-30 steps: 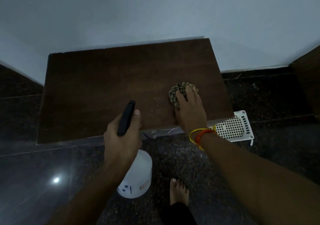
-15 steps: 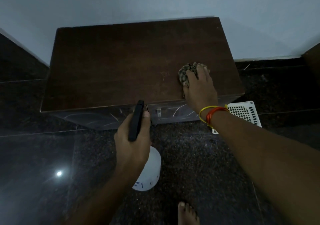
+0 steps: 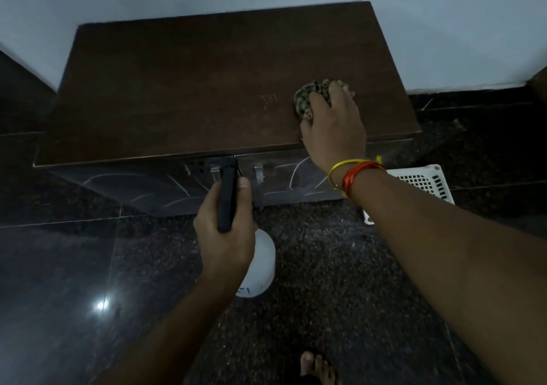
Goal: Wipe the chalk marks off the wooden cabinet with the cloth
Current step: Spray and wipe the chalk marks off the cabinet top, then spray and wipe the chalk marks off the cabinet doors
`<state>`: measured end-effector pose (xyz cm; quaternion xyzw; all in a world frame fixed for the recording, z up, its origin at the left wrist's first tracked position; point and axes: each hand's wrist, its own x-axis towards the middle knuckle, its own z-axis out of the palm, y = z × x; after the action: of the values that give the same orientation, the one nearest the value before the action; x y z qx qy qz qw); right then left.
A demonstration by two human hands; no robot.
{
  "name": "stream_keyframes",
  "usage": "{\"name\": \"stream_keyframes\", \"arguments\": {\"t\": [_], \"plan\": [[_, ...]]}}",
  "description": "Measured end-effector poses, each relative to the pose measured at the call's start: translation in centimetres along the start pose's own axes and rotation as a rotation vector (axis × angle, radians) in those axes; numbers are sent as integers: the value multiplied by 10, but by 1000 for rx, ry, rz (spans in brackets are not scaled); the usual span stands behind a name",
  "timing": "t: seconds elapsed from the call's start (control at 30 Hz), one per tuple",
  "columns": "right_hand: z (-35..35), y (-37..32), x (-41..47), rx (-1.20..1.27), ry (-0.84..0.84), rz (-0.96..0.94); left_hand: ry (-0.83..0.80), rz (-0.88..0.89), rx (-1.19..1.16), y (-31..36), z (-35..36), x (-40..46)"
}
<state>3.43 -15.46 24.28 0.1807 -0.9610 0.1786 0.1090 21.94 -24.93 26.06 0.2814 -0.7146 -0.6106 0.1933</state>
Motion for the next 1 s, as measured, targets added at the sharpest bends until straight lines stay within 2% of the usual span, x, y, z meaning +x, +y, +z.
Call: {"name": "stream_keyframes", "arguments": {"t": [0.23,0.57,0.73,1.0], "plan": [[13,-4,-11,-3,190,14,34,122,-37,-36,4,7],[47,-2,-54,42,489,-92,88,285,-147,-94,10,8],[68,-1,-89,89,505,-177,132,310,-166,-114,6,4],[91,7,-140,237,401,-65,142,358,-188,-120,-3,0]]}}
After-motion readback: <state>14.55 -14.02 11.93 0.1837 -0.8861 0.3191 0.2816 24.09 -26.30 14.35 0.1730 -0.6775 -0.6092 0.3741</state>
